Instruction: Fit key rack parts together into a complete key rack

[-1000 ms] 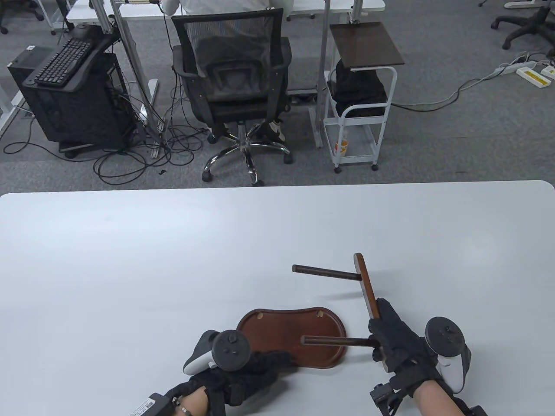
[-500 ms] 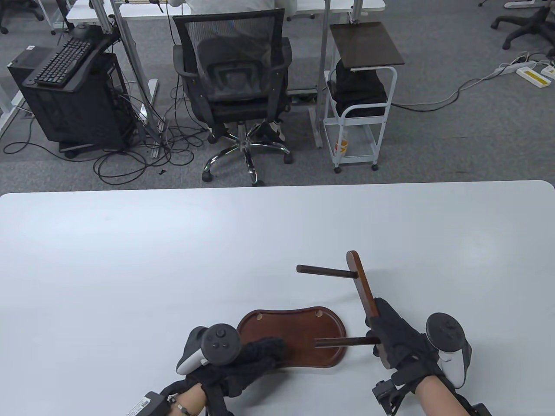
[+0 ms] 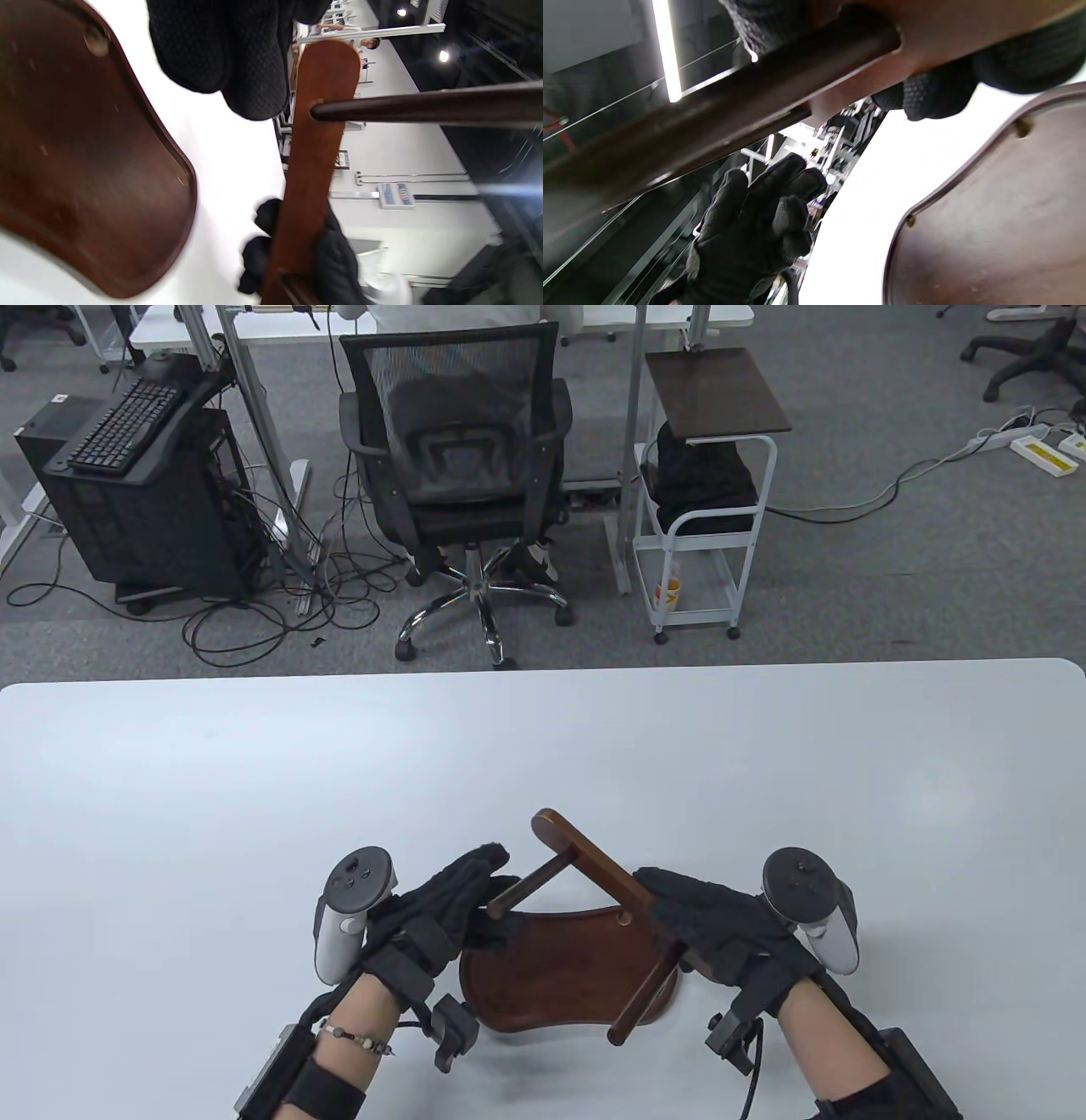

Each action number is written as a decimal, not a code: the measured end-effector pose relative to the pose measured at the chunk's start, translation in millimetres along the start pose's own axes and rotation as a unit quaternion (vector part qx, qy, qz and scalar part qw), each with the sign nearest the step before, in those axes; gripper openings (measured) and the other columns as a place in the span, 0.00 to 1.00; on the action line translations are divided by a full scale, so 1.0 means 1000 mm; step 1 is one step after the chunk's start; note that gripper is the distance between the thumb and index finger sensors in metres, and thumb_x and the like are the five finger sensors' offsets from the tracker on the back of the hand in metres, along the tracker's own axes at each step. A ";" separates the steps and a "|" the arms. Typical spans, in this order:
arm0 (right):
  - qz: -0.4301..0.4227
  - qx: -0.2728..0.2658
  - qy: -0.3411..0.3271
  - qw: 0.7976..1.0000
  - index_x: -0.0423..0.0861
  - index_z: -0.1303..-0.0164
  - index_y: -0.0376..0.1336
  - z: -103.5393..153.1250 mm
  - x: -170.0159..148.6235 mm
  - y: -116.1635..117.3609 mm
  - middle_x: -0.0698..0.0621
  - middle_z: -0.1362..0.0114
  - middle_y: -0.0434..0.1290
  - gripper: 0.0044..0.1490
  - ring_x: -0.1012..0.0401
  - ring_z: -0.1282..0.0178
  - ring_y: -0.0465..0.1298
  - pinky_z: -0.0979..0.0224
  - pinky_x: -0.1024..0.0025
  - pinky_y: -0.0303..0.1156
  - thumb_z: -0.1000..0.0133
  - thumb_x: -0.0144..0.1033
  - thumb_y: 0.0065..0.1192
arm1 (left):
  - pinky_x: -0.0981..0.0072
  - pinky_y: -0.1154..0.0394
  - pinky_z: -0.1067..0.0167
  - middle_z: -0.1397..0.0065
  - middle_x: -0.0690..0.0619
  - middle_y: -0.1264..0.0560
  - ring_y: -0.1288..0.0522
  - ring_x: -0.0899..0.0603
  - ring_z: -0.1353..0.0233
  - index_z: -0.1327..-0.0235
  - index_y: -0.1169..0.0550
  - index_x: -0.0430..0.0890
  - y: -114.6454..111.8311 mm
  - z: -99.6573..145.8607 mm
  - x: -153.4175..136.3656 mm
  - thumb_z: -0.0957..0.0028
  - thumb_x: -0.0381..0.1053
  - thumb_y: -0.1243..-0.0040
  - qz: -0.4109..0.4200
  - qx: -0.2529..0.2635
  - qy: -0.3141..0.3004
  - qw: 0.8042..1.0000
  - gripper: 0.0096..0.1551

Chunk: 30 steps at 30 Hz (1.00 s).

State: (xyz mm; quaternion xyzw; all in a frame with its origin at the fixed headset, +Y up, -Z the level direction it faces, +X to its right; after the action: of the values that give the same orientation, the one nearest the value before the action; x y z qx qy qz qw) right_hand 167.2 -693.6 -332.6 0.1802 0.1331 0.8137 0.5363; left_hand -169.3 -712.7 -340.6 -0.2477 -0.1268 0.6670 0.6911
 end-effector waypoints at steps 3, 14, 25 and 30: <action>0.012 0.009 -0.010 1.000 0.39 0.27 0.67 -0.009 0.006 0.004 0.35 0.32 0.79 0.33 0.39 0.52 0.82 0.54 0.45 0.79 0.40 0.42 0.63 | 0.52 0.18 0.43 0.20 0.30 0.34 0.15 0.42 0.38 0.16 0.51 0.36 -0.002 0.000 -0.006 0.36 0.67 0.60 0.059 -0.034 0.016 0.998 0.48; 0.041 0.060 -0.002 0.997 0.39 0.30 0.69 -0.020 -0.007 0.022 0.35 0.34 0.80 0.33 0.39 0.53 0.82 0.55 0.45 0.79 0.41 0.43 0.66 | 0.56 0.16 0.44 0.21 0.28 0.35 0.14 0.43 0.38 0.20 0.62 0.31 -0.006 -0.008 -0.036 0.36 0.70 0.55 0.223 -0.081 0.089 0.967 0.58; 0.096 0.080 -0.009 0.992 0.39 0.31 0.70 -0.019 0.001 0.027 0.36 0.33 0.80 0.33 0.38 0.53 0.82 0.54 0.44 0.79 0.44 0.43 0.69 | 0.54 0.15 0.48 0.27 0.27 0.31 0.12 0.41 0.42 0.20 0.57 0.30 -0.008 -0.009 -0.046 0.34 0.67 0.57 0.244 -0.085 0.130 0.957 0.53; 0.101 0.084 -0.012 0.991 0.40 0.31 0.69 -0.020 0.001 0.029 0.37 0.33 0.80 0.33 0.39 0.52 0.81 0.53 0.44 0.78 0.44 0.43 0.69 | 0.54 0.15 0.49 0.29 0.28 0.28 0.12 0.42 0.44 0.21 0.53 0.33 -0.007 -0.008 -0.046 0.33 0.66 0.61 0.234 -0.069 0.147 0.959 0.47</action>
State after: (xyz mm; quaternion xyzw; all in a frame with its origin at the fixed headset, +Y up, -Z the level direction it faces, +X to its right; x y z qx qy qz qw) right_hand 134.8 -704.4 -338.2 0.2473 0.1755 0.8474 0.4357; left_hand -162.5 -759.8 -336.4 -0.4131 -0.0085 0.7556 0.5082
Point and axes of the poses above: the tracker on the back of each hand, its own x axis roughly to the thumb side, its own z axis roughly from the fingertips to the wrist, y = z × x, the point moved 1 cm from there along -z, roughly from the wrist to the fingertips
